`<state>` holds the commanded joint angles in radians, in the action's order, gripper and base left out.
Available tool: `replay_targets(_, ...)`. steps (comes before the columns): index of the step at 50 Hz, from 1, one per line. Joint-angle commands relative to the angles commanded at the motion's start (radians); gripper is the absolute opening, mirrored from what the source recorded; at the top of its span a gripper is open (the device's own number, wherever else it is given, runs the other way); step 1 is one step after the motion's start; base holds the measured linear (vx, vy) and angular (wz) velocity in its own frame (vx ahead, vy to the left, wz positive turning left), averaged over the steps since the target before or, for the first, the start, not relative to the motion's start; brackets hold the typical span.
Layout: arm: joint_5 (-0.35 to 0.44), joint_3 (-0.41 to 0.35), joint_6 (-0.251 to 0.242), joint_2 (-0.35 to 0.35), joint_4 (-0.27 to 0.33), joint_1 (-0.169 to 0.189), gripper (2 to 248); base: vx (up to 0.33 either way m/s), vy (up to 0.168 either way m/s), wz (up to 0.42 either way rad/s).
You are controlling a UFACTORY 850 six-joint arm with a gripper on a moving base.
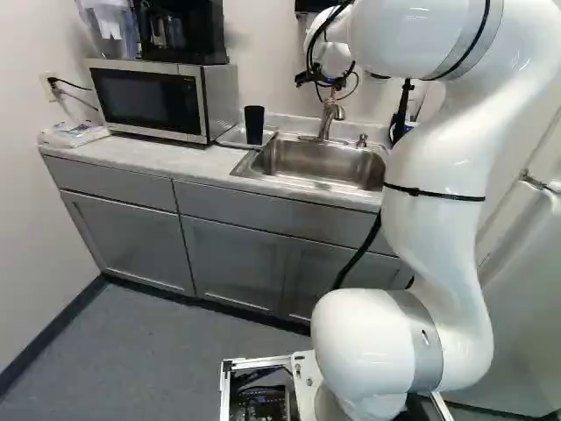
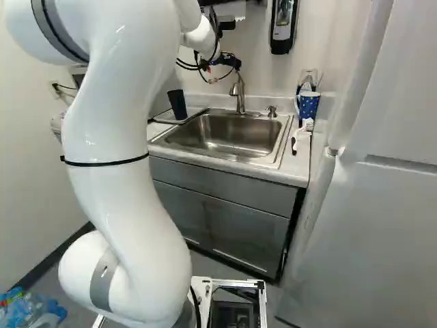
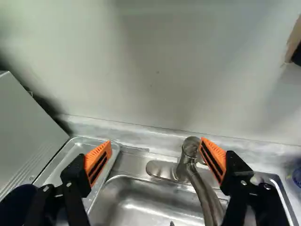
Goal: Rinse the cup and place it in the tray
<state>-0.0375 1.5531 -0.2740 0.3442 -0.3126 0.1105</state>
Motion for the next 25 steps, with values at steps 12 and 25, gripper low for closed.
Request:
replay_targets(12, 0.065, -0.021, 0.0, -0.018, 0.0, -0.024, 247, 0.0, 0.0, 0.0)
replay_targets(25, 0.089, -0.079, 0.0, -0.069, 0.0, -0.049, 247, 0.0, 0.0, 0.0)
